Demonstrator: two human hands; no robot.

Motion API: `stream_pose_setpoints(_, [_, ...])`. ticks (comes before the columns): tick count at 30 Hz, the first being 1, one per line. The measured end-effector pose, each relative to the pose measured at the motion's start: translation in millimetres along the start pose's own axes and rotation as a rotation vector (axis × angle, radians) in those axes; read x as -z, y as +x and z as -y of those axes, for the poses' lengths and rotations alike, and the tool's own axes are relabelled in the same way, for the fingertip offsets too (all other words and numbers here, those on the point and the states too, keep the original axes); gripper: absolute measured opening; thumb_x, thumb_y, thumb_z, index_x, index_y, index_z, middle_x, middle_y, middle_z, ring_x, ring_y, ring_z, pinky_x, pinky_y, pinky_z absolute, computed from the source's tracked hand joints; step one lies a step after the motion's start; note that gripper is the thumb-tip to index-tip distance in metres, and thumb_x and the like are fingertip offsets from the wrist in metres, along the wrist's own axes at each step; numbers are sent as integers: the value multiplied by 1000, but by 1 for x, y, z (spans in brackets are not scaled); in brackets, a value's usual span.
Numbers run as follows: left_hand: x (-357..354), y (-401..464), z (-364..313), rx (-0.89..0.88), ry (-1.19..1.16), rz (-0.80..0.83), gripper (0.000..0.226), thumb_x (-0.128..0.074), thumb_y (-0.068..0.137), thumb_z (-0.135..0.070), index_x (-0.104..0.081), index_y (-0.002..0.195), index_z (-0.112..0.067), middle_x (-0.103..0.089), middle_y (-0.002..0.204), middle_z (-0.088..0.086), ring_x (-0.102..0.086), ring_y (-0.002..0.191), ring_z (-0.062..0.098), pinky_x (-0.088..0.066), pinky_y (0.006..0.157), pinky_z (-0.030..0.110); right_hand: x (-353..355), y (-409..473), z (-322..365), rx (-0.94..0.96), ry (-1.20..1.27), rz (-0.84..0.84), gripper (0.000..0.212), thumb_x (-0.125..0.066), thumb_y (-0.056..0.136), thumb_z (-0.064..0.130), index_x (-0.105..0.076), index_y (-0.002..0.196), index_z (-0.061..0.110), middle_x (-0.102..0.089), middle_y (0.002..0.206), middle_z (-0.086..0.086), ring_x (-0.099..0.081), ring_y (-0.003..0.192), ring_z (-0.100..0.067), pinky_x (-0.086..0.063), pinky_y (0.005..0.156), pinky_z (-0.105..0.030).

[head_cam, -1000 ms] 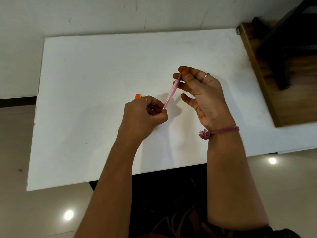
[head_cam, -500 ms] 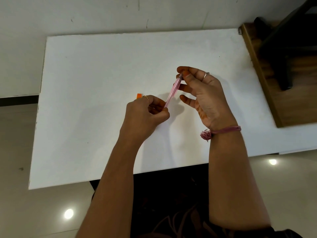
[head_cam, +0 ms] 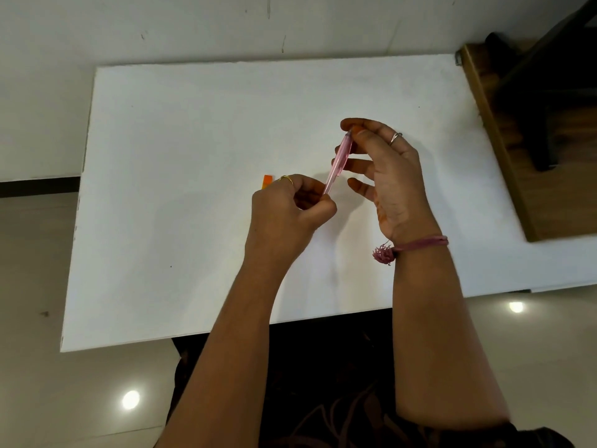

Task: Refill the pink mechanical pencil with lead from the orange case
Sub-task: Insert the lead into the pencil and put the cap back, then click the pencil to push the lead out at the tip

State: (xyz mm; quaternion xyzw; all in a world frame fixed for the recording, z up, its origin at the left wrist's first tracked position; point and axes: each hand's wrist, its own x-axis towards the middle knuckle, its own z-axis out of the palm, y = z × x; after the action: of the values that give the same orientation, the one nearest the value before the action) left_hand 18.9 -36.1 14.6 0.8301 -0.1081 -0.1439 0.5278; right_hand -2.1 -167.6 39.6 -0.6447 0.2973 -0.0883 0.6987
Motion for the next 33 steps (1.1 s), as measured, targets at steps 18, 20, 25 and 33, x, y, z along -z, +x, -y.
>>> stream_pose_setpoints(18, [7,7,0,30,-176,-154,12,-62,84,-34,-70,90,-27,-71,80,-13,-66,73,1,-53,71,18,-12,3,-9,34,375,147,25,-37,102,35,-59,110,29,-62,67,7,-61,68,-9,-53,76,-31])
stream_pose_setpoints(20, [14,10,6,128,-245,-292,11,-59,86,-34,-68,86,-27,-71,79,-10,-66,70,4,-55,73,30,-9,5,-6,25,573,137,23,-37,101,35,-59,106,29,-48,62,8,-45,58,-7,-47,67,-27])
stream_pose_setpoints(25, [32,15,22,314,-373,-504,16,-58,88,-31,-67,90,-18,-67,73,-11,-59,58,-2,-48,59,22,0,5,-4,-36,888,174,55,-36,87,69,-50,67,20,-29,56,5,-23,52,-13,-24,54,-27])
stream_pose_setpoints(33, [30,13,22,368,-384,-467,16,-57,88,-30,-66,90,-17,-66,77,-9,-56,58,2,-48,67,28,5,4,-8,-23,1044,268,63,-38,78,75,-27,54,17,-21,48,4,-18,47,-14,-18,51,-30])
